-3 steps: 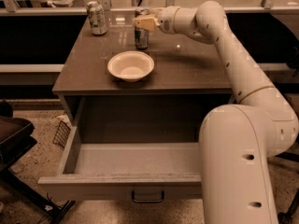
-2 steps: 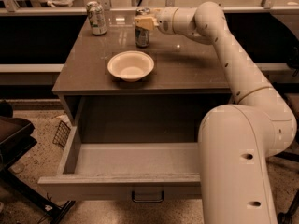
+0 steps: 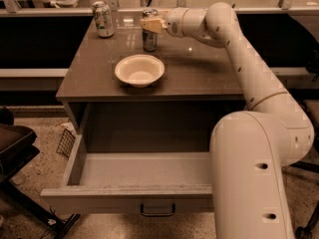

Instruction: Place redbull can into top drawer

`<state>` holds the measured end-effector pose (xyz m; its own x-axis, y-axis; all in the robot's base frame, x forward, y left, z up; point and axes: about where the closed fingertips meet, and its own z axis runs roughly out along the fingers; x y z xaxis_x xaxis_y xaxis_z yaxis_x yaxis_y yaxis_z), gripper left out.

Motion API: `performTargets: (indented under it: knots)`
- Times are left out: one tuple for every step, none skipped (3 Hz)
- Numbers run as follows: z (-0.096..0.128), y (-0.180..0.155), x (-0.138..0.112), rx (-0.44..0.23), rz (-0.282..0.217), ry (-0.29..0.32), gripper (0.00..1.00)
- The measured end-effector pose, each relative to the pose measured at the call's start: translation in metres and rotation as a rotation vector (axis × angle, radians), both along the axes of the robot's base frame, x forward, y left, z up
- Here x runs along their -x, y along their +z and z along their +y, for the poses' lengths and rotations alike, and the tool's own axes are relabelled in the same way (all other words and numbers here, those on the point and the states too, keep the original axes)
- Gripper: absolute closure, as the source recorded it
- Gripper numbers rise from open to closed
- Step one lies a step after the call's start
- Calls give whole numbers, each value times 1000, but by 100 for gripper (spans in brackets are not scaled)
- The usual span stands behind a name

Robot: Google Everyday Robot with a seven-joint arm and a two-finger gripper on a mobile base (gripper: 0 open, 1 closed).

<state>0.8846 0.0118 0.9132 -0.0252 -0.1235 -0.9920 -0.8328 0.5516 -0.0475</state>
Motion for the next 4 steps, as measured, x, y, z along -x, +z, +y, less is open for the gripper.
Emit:
performTargets:
  knots:
    - [1, 30, 2, 33, -43, -2, 100]
    - [0, 60, 10, 51, -88, 2, 100]
    - [-25, 115, 34, 49, -166, -45, 100]
    - [-47, 174, 86, 9, -232, -86, 100]
